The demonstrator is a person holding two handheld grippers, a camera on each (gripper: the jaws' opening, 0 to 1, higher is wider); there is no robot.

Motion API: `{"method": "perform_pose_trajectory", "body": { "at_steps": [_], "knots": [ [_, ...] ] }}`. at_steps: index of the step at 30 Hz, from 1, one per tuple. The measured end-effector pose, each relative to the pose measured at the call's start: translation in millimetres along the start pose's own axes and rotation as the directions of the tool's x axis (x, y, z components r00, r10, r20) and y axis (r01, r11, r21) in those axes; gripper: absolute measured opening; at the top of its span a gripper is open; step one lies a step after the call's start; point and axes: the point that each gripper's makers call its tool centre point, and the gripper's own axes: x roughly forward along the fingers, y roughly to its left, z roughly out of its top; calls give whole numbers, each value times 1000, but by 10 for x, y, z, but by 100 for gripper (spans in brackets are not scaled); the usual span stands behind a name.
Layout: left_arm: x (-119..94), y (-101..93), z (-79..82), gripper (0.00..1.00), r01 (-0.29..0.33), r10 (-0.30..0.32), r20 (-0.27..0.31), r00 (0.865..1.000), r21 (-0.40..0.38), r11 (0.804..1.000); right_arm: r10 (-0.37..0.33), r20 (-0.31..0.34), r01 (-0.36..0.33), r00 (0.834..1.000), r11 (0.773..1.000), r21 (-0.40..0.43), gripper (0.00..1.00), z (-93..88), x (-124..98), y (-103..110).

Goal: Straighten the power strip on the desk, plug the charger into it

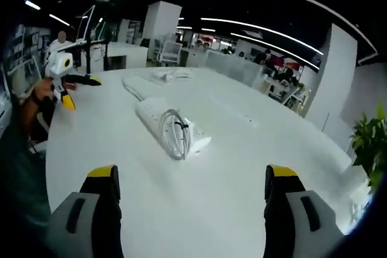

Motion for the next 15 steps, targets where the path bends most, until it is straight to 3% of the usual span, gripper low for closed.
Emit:
{"method": "perform_pose_trajectory", "body": {
  "at_steps": [15],
  "knots": [
    [-58, 68, 46, 96, -29, 29, 18, 999, -13, 999, -25, 47, 21, 999, 996, 81, 100, -200, -82, 62]
  ]
}}
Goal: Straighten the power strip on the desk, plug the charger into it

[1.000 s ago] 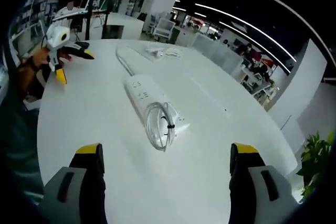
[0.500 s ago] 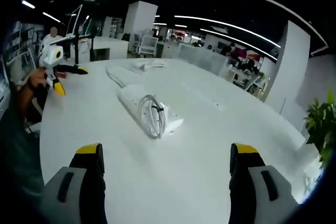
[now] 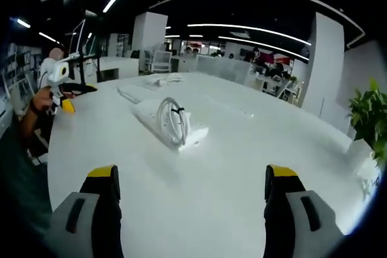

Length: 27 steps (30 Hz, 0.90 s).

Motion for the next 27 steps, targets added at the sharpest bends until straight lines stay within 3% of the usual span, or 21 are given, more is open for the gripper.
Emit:
{"method": "perform_pose_trajectory", "body": {
  "at_steps": [20, 27],
  "knots": [
    [-10, -50, -4, 99, 12, -12, -1, 1000, -6, 1000, -36, 25, 34, 999, 997, 76, 100, -342, -158, 228],
    [-43, -61, -2, 99, 9, -9, 8, 1000, -16, 1000, -71, 65, 62, 995, 990, 128, 100, -396, -232, 197]
  ]
}}
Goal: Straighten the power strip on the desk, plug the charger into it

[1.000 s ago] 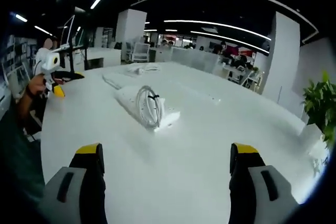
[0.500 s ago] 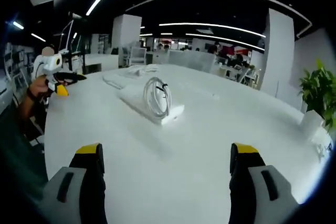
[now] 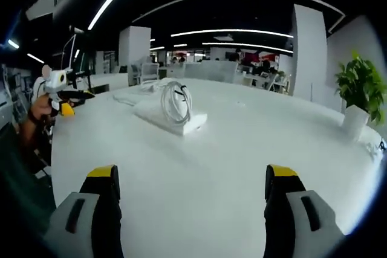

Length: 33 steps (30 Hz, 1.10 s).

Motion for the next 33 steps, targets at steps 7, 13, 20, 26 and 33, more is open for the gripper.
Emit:
{"method": "perform_pose_trajectory", "body": {
  "at_steps": [7, 13, 20, 26, 33],
  "knots": [
    [-34, -31, -13, 99, 5, -5, 1, 1000, 1, 1000, -15, 22, 14, 1000, 999, 41, 100, -68, -28, -45],
    [-60, -29, -35, 99, 4, -4, -3, 1000, 1, 1000, -5, 28, 4, 1000, 999, 48, 100, -70, -7, -13],
    [-79, -3, -40, 99, -6, 6, -6, 1000, -1, 1000, 0, 28, -2, 1000, 999, 50, 100, -121, 10, 11],
    [-65, -17, -36, 99, -1, 1, -5, 1000, 1, 1000, 5, 27, -6, 1000, 999, 46, 100, -139, 11, -3],
    [-76, -17, -34, 99, -6, 6, -1, 1000, 1, 1000, 9, 33, -10, 999, 999, 41, 100, -107, 9, 7]
  ]
}}
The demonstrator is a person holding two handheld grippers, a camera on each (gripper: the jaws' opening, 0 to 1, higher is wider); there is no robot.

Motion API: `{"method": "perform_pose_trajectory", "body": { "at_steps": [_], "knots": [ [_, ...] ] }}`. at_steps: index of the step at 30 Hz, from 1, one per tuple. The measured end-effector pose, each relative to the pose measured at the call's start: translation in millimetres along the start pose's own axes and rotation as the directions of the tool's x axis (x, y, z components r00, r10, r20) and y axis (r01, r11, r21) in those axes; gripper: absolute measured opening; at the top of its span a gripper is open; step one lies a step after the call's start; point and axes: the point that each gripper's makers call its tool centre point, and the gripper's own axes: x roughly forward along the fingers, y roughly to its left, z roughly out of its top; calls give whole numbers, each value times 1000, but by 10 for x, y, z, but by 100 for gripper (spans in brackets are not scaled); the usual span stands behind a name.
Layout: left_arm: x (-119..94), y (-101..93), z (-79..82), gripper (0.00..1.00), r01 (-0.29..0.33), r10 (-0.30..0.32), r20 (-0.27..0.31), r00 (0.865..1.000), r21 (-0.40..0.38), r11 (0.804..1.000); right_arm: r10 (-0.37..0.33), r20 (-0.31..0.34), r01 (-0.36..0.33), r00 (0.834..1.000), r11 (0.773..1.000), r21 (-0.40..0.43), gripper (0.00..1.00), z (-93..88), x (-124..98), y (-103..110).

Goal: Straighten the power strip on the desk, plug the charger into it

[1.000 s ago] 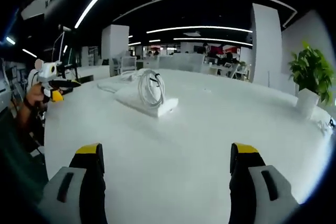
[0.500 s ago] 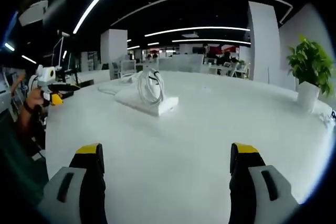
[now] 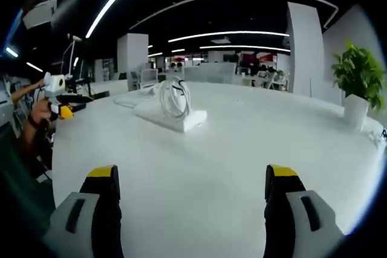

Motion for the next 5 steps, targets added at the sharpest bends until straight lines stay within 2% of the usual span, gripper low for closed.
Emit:
{"method": "perform_pose_trajectory", "body": {
  "at_steps": [5],
  "knots": [
    [-11, 15, -5, 99, -7, 7, 4, 1000, -4, 1000, 7, 11, -7, 1000, 1000, 5, 100, 35, 0, 38]
  ]
}}
